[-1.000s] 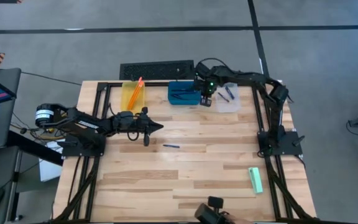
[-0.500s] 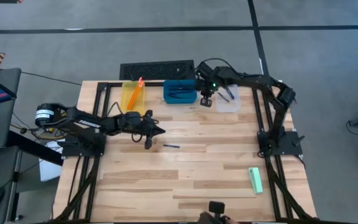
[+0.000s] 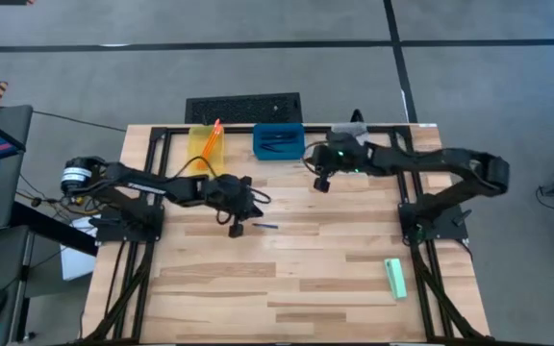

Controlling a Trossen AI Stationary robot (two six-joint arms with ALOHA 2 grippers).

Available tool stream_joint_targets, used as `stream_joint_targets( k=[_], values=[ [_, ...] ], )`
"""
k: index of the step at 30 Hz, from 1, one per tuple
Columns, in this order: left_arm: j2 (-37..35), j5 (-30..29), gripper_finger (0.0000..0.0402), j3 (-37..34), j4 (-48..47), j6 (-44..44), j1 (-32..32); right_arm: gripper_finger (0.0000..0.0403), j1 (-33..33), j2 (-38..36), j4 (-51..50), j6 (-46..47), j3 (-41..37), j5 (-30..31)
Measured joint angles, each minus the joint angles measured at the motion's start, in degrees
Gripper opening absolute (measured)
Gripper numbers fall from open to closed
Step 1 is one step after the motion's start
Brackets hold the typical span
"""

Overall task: Sort crayons/erasers/pens/pencils in bins
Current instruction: Put the blue crayon into the transparent white bin

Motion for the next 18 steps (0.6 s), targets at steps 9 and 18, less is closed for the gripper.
stream_joint_targets(
  k=[9, 18],
  values=[
    [12.68, 2.09, 0.0106, 8.19, -4.34, 1.91, -1.83, 0.0002, 3.83, -7.33, 4.12, 1.09, -4.44, 4.81],
    [14.26, -1.44, 0.0118, 9.06, -8.35, 2.61, -1.82, 0.0002, 5.47, -6.06, 3.99, -0.23, -4.42, 4.97]
  ],
)
